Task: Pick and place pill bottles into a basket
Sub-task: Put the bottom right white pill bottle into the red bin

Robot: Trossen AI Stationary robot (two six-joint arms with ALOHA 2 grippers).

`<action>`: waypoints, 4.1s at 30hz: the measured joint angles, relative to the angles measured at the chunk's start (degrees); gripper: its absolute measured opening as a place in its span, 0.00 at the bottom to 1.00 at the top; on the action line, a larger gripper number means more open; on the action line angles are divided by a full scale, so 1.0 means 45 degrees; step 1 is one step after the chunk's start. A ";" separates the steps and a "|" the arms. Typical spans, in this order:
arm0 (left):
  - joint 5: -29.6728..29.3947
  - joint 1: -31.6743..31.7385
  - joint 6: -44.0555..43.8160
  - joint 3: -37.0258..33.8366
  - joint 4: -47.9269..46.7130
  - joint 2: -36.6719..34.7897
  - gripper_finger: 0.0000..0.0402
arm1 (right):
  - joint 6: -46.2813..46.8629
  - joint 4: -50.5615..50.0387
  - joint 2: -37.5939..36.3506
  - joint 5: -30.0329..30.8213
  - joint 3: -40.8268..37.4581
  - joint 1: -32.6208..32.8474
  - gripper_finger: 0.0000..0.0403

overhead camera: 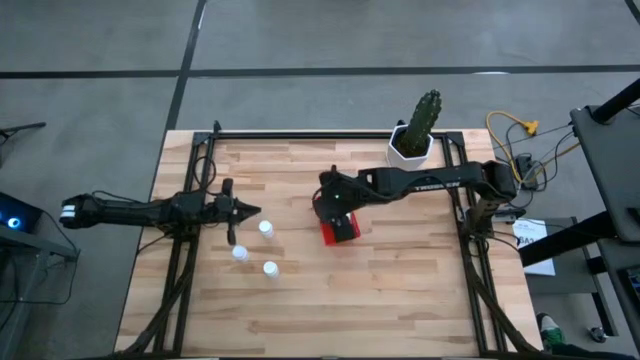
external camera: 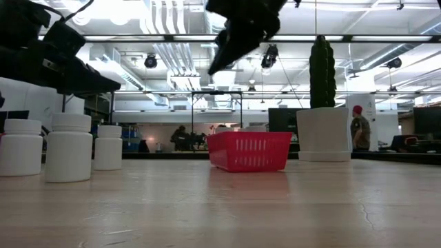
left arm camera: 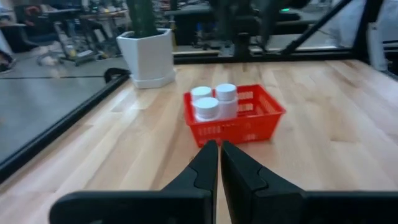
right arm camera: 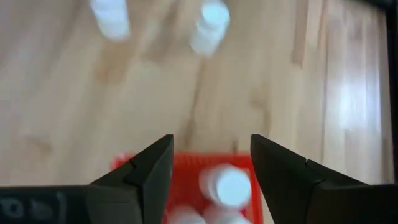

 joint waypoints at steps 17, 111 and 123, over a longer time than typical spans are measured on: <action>-0.1025 0.0000 -0.0046 0.0108 0.0002 -0.0485 0.00 | 0.0361 0.4591 -0.0513 -0.2217 -0.2655 -0.0005 0.50; 0.0971 0.0000 -0.1151 0.0687 -0.1944 -0.0544 0.00 | 0.4427 0.6692 -2.1463 -0.2458 -1.7318 -0.3342 0.38; 0.1403 0.0000 -0.1135 0.1118 -0.1977 0.0070 0.00 | 0.4488 0.6575 -2.2451 -0.2593 -1.7997 -0.3337 0.18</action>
